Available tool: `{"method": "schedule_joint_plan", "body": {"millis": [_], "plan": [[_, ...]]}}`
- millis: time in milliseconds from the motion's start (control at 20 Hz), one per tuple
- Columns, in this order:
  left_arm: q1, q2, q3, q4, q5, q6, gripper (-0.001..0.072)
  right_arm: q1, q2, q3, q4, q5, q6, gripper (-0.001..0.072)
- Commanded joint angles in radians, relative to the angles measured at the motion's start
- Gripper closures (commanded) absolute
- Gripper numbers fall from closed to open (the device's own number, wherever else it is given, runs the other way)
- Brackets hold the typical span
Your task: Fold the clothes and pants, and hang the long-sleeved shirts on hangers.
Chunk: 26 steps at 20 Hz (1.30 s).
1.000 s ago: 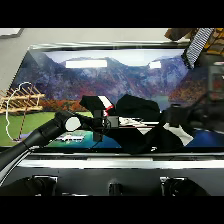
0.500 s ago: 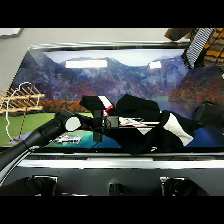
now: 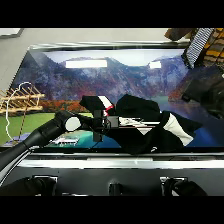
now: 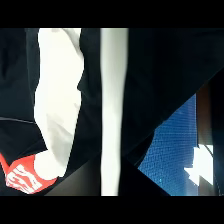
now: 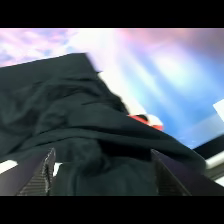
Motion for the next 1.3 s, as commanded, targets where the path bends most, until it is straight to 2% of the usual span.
{"method": "schedule_joint_plan", "body": {"millis": [0,50,100,200,350,550,700,800,1000,1250], "plan": [[-0.001,0.000,0.001,0.001,0.000,0.000,0.0674,-0.327,-0.020,0.042,0.477,0.072,-0.417,0.0031],[-0.001,0.000,0.001,0.001,0.000,0.000,0.0674,-0.394,-0.020,0.051,0.519,0.192,-0.545,0.0040],[-0.001,0.000,0.000,0.001,0.000,0.000,0.0674,-0.433,-0.006,0.049,0.514,0.221,-0.675,0.0056],[0.000,0.000,0.000,0.001,0.000,0.000,0.0674,-0.443,0.021,0.049,0.556,0.203,-0.784,0.0057],[0.000,0.000,0.000,0.001,0.000,0.000,0.0674,-0.443,0.013,0.049,0.622,0.216,-1.090,0.0056],[0.000,0.000,0.000,0.001,0.000,0.000,0.0674,-0.443,-0.035,0.049,0.666,0.216,-1.445,0.0056],[0.000,0.000,0.000,0.001,0.000,0.000,0.0674,-0.443,-0.087,0.048,0.696,0.216,-1.485,0.0061],[0.000,0.000,0.000,0.001,0.000,0.000,0.0674,-0.443,-0.102,0.043,0.751,0.216,-1.508,0.0124],[0.005,0.000,0.000,0.005,0.000,0.000,0.0673,-0.443,-0.079,0.040,0.800,0.217,-1.506,0.0130],[0.021,0.000,0.000,0.009,0.000,0.000,0.0673,-0.443,0.067,-0.068,0.644,0.217,-1.505,0.0129]]}}
